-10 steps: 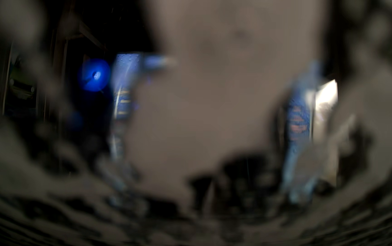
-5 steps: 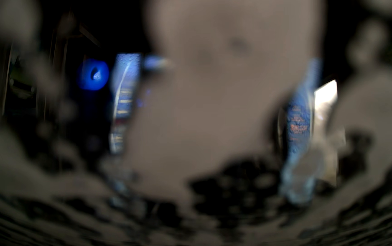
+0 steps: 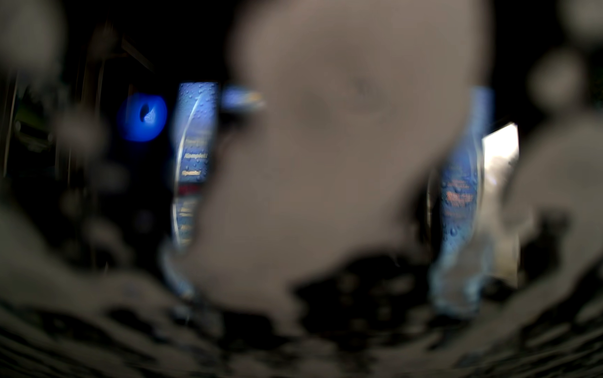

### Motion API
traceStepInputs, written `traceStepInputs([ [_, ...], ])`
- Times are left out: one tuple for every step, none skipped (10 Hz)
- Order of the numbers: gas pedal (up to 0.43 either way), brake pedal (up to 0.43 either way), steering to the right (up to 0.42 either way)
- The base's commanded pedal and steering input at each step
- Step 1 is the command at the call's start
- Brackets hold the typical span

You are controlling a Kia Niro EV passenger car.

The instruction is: Follow the waypoints while adhering to traffic rules and regulations

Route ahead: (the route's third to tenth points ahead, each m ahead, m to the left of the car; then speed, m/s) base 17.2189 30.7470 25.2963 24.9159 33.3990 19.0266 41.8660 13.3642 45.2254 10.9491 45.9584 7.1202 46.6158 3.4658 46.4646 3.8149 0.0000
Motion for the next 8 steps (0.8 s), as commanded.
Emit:
traceStepInputs([
  [0.0, 0.0, -0.014],
  [0.0, 0.0, -0.014],
  [0.0, 0.0, -0.014],
  [0.0, 0.0, -0.014],
  [0.0, 0.0, -0.014],
  [0.0, 0.0, -0.014],
  [0.0, 0.0, -0.014],
  [0.0, 0.0, -0.014],
])
